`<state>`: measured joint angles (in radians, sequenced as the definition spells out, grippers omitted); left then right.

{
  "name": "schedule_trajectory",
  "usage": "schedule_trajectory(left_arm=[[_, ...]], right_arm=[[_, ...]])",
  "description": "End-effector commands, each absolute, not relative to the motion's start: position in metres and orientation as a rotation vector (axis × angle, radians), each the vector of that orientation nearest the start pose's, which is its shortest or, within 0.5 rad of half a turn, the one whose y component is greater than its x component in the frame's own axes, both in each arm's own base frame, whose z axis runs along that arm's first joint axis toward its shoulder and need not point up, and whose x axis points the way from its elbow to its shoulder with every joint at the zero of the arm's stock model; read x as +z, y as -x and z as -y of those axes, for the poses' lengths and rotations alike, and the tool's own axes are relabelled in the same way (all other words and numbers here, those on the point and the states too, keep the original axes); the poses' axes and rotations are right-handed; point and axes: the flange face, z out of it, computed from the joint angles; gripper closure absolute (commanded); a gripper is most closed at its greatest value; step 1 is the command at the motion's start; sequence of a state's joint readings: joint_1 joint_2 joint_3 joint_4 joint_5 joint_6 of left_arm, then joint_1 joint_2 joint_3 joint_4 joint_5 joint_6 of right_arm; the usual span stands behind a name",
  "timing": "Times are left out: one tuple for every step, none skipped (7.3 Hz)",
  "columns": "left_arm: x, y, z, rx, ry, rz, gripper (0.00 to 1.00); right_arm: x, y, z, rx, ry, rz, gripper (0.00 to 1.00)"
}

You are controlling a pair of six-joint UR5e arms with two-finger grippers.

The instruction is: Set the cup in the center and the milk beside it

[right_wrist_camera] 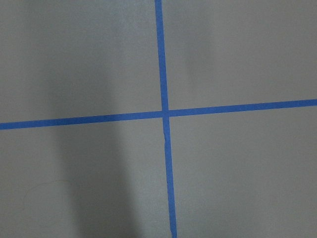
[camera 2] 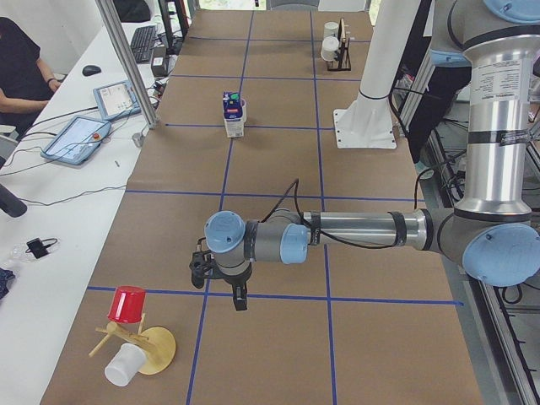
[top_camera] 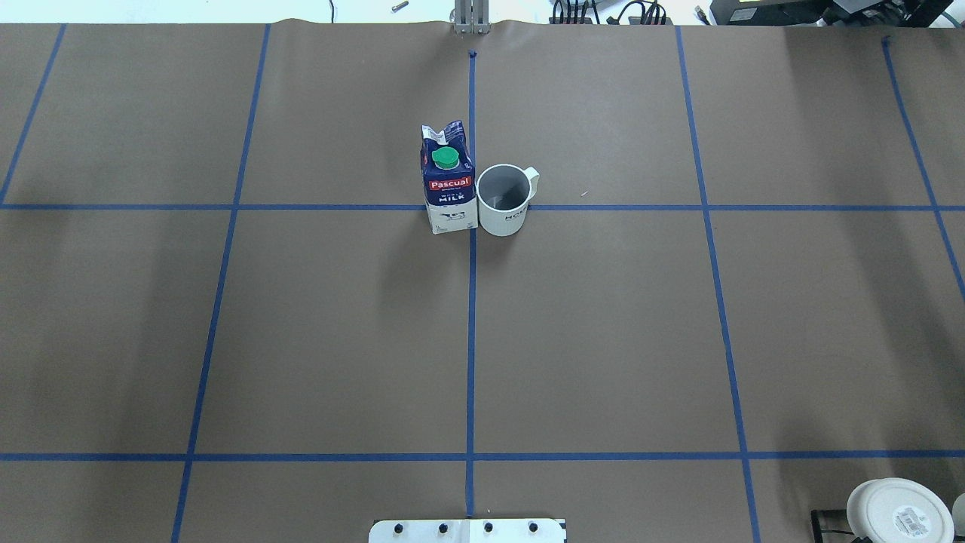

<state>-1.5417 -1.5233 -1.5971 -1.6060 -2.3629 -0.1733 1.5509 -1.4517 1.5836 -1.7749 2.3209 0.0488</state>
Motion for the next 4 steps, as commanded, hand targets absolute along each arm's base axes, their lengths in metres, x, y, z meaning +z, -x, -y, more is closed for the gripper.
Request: schedule_trajectory(left_arm=[[0.6619, 0.0486, 0.4758, -0.129, 0.063, -0.79, 0.02], [0.6626, 0.0486, 0.4757, -0.13, 0.064, -0.79, 0.02], [0.6633, 0.0486, 0.475, -0.131, 0.066, -0.79, 0.02], [0.6633, 0.0486, 0.475, -0.131, 0.066, -0.79, 0.02]], right_arm=[[0.6144, -0.0549, 0.5342, 0.054, 0.097, 0.745, 0.0], [0.6143, -0.0548, 0.5342, 0.054, 0.097, 0.747, 0.0], [0.6135, -0.0546, 0.5342, 0.054, 0.095, 0.749, 0.0], [0.6099, -0.0542, 0.5357, 0.052, 0.09, 0.755, 0.0]])
